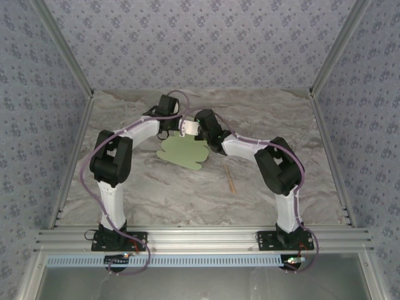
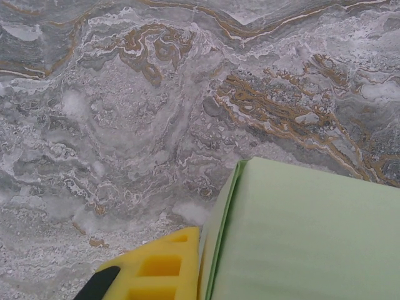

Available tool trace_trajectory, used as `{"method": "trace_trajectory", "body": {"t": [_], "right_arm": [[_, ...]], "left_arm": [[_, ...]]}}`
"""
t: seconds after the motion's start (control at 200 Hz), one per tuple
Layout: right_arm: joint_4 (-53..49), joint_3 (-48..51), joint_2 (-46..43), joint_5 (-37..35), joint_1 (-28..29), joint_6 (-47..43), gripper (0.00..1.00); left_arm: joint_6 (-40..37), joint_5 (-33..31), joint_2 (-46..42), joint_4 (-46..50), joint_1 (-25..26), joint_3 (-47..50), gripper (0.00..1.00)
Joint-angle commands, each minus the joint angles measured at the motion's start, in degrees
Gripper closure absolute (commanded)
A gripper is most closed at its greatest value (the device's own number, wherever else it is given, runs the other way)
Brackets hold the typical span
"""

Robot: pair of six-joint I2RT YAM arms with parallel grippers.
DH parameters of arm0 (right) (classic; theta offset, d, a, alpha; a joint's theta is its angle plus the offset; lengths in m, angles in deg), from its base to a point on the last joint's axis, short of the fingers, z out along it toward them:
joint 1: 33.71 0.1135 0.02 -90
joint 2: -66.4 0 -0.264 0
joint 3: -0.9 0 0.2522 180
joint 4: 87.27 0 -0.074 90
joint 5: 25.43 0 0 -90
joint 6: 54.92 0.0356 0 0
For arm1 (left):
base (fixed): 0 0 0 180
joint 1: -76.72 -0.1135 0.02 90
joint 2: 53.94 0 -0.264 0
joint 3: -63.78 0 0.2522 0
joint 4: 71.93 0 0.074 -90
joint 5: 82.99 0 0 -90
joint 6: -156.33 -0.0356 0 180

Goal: Fold the paper box

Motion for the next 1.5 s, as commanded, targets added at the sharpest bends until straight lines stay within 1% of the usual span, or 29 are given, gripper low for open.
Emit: {"method": "trace_trajectory", "body": {"t": [0.0, 0.235, 0.375, 0.44, 0.585, 0.72, 0.889, 1.034, 1.194, 1.494], "right_arm": [[-5.3, 0.3, -4.6, 1.6, 1.1, 0.3, 1.0], [-6.3, -1.9, -4.0, -0.2, 0.2, -0.7, 1.0], [-6.3, -2.2, -3.8, -0.3, -0.1, -1.0, 1.0], [-6.5, -2.4, -3.9, -0.3, -0.3, -1.2, 1.0], [-7.2, -2.7, -3.9, -0.1, -0.7, -1.4, 1.0], [-7.4, -3.1, -3.8, -0.1, -0.9, -1.7, 1.0], [-7.7, -3.1, -3.9, -0.2, -1.0, -2.0, 1.0], [-7.8, -3.1, -3.9, -0.2, -1.1, -2.3, 1.0], [-7.9, -3.2, -3.9, -0.3, -1.2, -2.6, 1.0], [-8.0, -3.4, -3.8, -0.3, -1.3, -2.9, 1.0]], "left_arm": [[3.0, -12.1, 1.2, -5.0, -3.8, 2.3, 1.0], [-1.7, -5.5, -0.5, -6.4, -3.8, 4.2, 1.0], [-2.8, -2.7, -0.4, -6.3, -3.9, 4.3, 0.89], [-3.2, -2.4, -0.5, -6.0, -4.0, 4.4, 0.86], [-4.0, -0.1, -1.4, -5.6, -4.4, 5.1, 0.83], [-5.2, 1.8, -2.6, -5.7, -4.5, 6.2, 0.76], [-7.2, 4.3, -3.5, -4.6, -4.7, 7.3, 0.72], [-8.8, 7.7, -4.0, -2.4, -5.2, 6.9, 0.67], [-10.1, 10.0, -4.3, -0.7, -5.4, 6.8, 0.61], [-11.7, 12.3, -3.9, 4.7, -5.6, 4.9, 0.54]]}}
